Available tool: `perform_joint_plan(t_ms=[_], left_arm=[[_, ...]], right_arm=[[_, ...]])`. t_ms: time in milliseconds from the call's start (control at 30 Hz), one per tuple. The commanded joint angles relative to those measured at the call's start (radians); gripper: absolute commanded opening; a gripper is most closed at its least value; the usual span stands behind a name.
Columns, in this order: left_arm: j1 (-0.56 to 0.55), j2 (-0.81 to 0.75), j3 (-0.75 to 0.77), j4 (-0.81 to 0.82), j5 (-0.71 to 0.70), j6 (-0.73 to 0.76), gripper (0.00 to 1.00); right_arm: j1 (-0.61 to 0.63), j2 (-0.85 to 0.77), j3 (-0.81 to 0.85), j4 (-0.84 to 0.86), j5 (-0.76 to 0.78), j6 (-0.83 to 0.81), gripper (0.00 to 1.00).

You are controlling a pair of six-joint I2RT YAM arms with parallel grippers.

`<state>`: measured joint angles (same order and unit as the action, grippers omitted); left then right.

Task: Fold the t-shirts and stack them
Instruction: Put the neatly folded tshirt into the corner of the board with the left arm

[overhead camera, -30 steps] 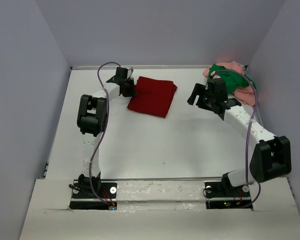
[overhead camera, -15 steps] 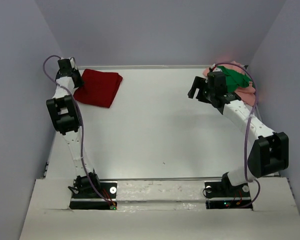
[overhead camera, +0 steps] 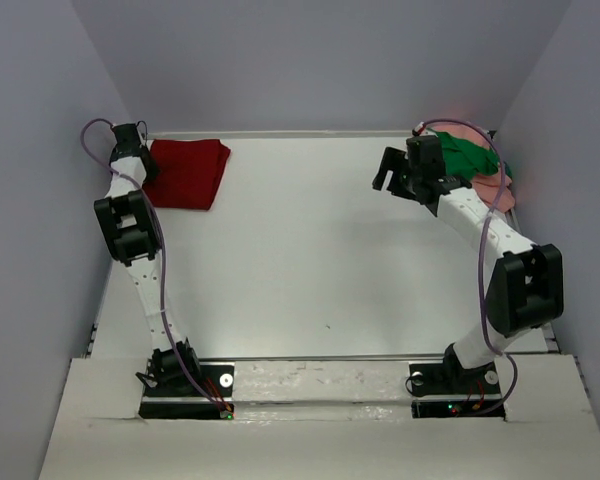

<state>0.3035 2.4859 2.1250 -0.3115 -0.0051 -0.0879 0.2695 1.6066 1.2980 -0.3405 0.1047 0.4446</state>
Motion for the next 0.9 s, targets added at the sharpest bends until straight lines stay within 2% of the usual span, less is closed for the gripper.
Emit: perform_joint_plan(t_ms=[0, 67, 133, 167, 367, 533, 667, 833, 867], left_arm=[[0.013, -0.058, -0.022, 0.008, -0.082, -0.029, 0.00], [0.011, -0.056, -0.014, -0.004, -0.079, -0.027, 0.04], [0.013, -0.070, -0.004, -0.024, -0.082, -0.021, 0.35], [0.011, -0.080, -0.005, -0.037, -0.085, -0.015, 0.55], [0.009, -0.251, -0.002, -0.035, -0.107, 0.014, 0.86], [-0.009, -0.451, 0.026, -0.057, -0.081, 0.033, 0.99], [-0.072, -0.640, -0.042, -0.060, -0.009, 0.051, 0.99], [-0.151, -0.914, -0.325, -0.038, 0.169, 0.057, 0.99], [-0.167, -0.955, -0.432, -0.017, 0.174, 0.060, 0.99]], right_arm=[[0.004, 0.015, 0.064, 0.009, -0.005, -0.006, 0.85], [0.004, 0.013, 0.066, 0.008, -0.028, -0.012, 0.86], [0.004, 0.007, 0.072, 0.005, -0.043, -0.035, 0.86], [0.004, 0.001, 0.079, 0.001, -0.056, -0.052, 0.87], [0.004, -0.056, 0.113, -0.012, -0.046, -0.119, 0.91], [0.004, -0.137, 0.104, -0.012, -0.042, -0.129, 0.92], [0.004, -0.220, 0.061, -0.008, -0.016, -0.130, 0.93], [0.004, -0.336, 0.000, -0.002, 0.050, -0.149, 0.93], [0.004, -0.352, -0.018, -0.002, 0.055, -0.152, 0.93]])
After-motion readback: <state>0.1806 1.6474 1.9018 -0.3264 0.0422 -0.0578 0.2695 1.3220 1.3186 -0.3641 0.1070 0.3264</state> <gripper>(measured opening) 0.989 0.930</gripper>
